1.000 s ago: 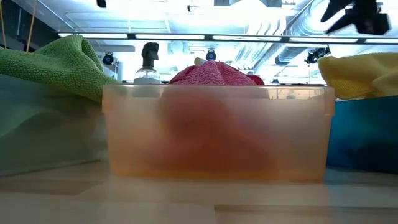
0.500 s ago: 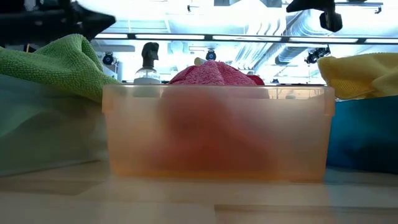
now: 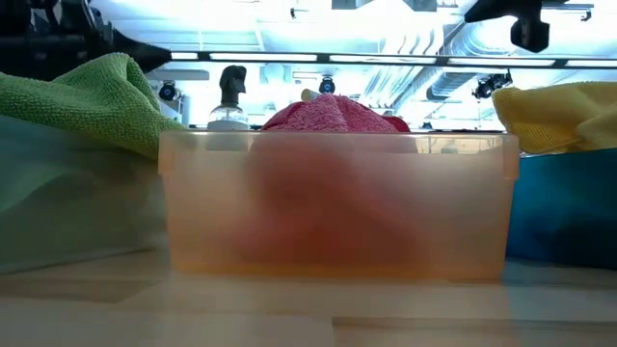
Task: Sort microfiber towel by color & place in baskets
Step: Return to Home Position
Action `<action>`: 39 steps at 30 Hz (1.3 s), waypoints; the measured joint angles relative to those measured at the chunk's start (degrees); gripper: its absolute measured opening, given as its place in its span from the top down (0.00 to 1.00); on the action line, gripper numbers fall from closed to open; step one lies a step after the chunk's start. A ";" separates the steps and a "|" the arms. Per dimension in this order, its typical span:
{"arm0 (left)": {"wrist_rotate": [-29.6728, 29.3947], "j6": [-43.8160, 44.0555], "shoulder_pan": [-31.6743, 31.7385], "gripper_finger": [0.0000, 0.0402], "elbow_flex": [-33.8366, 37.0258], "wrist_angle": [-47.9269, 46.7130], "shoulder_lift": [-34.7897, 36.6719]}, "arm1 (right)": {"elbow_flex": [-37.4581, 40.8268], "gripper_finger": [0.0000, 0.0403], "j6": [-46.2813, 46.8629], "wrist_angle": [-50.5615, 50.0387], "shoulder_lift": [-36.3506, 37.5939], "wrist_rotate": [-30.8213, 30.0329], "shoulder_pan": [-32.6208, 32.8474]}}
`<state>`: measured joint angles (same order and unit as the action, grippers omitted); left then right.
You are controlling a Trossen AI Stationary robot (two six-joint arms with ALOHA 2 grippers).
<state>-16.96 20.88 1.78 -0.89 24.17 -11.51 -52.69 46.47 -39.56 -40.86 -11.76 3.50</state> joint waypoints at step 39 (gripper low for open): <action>-0.19 -0.02 0.00 1.00 -0.02 -9.92 -0.11 | 52.11 1.00 -22.45 56.94 40.58 9.81 4.93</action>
<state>-17.15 20.86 1.78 -0.91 14.25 -11.62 -0.58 24.02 17.37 -0.28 -1.95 8.43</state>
